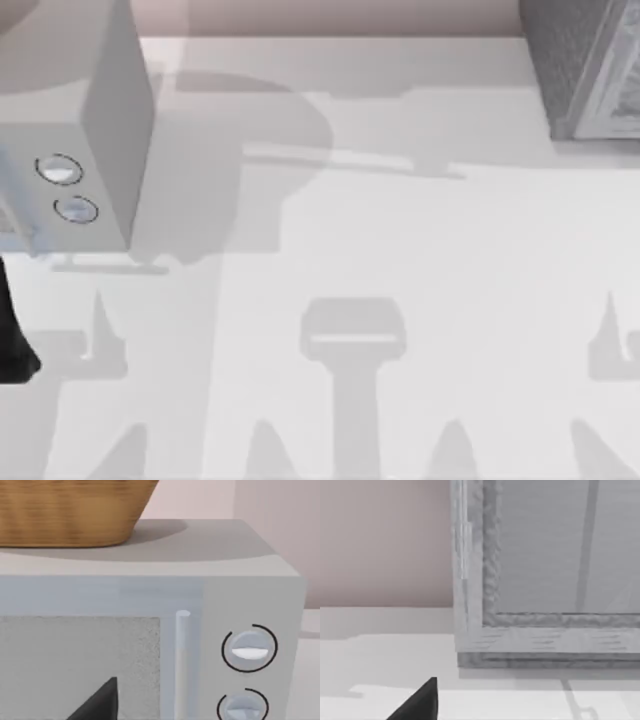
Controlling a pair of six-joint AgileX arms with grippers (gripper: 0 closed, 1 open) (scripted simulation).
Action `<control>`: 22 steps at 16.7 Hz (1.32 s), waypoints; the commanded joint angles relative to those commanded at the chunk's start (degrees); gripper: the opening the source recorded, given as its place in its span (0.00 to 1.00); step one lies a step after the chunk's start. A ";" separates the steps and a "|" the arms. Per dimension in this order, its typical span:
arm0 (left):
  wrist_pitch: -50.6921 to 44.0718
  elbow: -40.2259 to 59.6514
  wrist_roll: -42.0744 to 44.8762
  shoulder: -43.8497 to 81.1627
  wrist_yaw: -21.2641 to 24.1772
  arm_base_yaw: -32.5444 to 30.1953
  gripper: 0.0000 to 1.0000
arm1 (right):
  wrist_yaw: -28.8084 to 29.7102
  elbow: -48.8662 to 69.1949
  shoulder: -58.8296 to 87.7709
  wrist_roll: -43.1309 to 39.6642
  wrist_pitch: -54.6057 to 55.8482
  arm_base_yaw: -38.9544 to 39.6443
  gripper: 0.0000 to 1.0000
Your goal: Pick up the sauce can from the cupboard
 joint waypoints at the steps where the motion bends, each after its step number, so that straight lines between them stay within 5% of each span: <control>1: 0.00 0.00 0.00 0.00 0.00 0.00 1.00 | 0.00 0.00 0.00 0.00 0.00 0.00 1.00; 8: 0.00 0.00 0.00 0.00 0.00 0.00 1.00 | 1.40 12.67 10.42 0.23 -2.95 1.73 1.00; 22: 0.00 0.00 0.00 0.00 0.00 0.00 1.00 | 9.61 83.56 64.30 0.84 -20.36 8.81 1.00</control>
